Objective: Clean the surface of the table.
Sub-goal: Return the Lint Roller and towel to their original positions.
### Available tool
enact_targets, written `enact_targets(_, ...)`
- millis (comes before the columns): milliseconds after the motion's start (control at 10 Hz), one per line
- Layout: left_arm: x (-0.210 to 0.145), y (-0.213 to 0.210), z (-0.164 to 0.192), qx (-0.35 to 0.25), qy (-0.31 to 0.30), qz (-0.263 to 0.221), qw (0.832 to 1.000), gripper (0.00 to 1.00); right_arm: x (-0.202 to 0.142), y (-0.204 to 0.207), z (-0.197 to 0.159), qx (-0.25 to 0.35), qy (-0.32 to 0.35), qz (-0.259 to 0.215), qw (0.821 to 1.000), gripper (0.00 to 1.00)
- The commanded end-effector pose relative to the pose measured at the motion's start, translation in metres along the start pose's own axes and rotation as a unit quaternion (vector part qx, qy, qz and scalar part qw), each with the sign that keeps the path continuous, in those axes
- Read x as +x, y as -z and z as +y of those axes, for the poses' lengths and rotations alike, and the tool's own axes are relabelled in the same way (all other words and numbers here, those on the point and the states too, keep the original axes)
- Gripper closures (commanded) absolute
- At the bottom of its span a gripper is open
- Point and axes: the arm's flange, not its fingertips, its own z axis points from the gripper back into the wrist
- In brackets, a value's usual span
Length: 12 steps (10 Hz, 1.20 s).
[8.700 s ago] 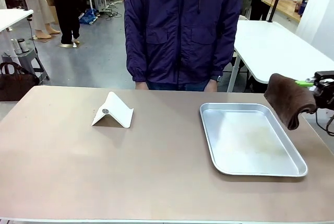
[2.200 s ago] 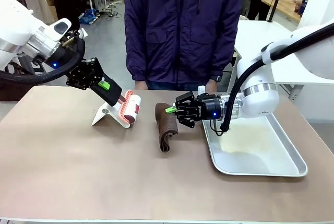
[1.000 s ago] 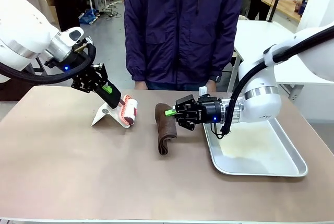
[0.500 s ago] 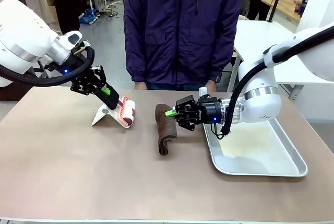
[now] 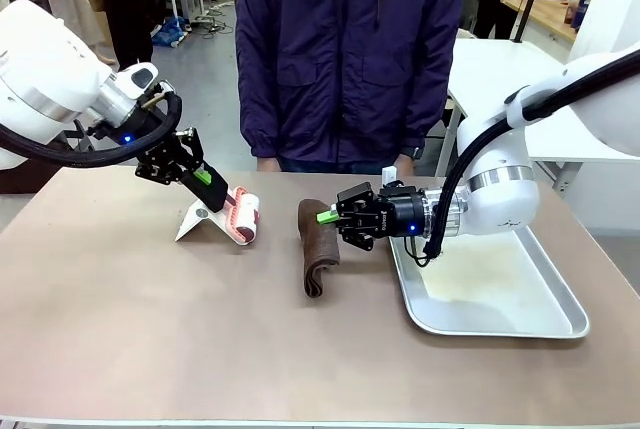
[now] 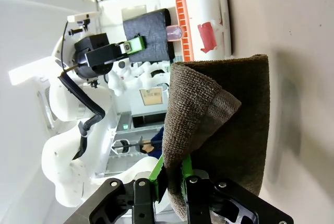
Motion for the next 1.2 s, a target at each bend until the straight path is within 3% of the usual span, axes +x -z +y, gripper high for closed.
enact_targets(0, 0.005, 0.003, 0.006, -0.004, -0.020, -0.006, 1.000, 0.78, 0.000, -0.001, 0.001, -0.006, -0.009, 0.002, 1.000, 0.88)
enact_targets(500, 0.003, 0.008, 0.012, -0.011, -0.024, 0.002, 1.000, 0.78, 0.000, -0.001, 0.001, -0.004, -0.010, 0.001, 1.000, 0.88)
enact_targets(1100, -0.011, -0.002, 0.015, -0.019, 0.039, -0.025, 0.999, 0.78, 0.003, 0.000, 0.001, -0.005, 0.000, 0.007, 1.000, 0.88)
